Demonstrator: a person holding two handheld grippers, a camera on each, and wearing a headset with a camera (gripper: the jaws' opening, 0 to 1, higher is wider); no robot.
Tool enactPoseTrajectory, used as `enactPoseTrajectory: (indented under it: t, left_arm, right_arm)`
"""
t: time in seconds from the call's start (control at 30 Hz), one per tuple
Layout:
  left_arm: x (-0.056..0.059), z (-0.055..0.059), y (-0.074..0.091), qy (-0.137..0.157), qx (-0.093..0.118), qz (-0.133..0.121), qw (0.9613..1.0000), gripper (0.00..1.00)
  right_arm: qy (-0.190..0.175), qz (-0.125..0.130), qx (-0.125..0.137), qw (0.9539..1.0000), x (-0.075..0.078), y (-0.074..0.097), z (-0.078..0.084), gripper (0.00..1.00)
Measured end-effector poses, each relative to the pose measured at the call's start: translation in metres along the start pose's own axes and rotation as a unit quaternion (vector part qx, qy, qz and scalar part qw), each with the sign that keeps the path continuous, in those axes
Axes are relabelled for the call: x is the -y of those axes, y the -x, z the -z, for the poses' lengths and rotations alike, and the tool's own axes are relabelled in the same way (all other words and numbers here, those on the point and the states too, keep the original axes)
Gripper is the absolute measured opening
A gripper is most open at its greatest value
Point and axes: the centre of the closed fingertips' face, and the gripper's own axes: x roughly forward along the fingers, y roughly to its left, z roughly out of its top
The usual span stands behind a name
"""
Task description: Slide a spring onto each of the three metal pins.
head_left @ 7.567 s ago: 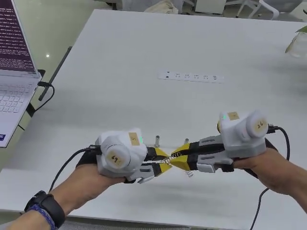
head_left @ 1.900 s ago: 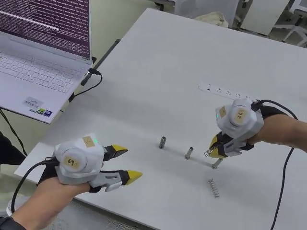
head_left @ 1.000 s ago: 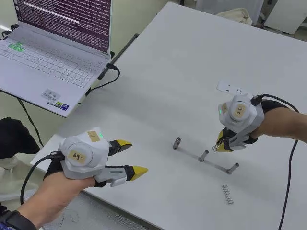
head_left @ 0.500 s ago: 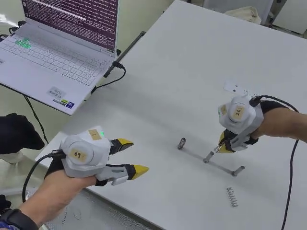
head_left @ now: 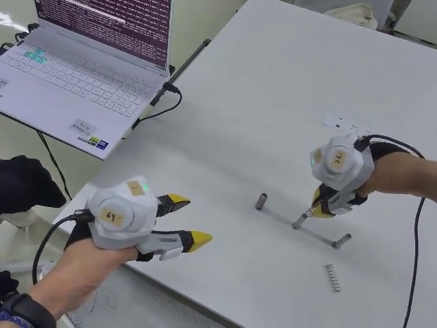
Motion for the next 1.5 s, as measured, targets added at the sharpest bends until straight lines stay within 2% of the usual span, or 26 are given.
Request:
enactPoseTrajectory:
  t: [0.53, 1.5]
  left_arm:
    - [-0.002, 0.004, 0.002, 0.008, -0.002, -0.002, 1.0, 0.4]
    - [-0.004, 0.004, 0.002, 0.009, -0.003, -0.003, 0.9999, 0.4]
  right_arm:
    - [0.0, -0.004, -0.001, 1.0, -0.001, -0.006, -0.003, 0.09]
    - [-0.007, -0.003, -0.011, 0.9999, 0.0, -0.018, -0.005, 0.09]
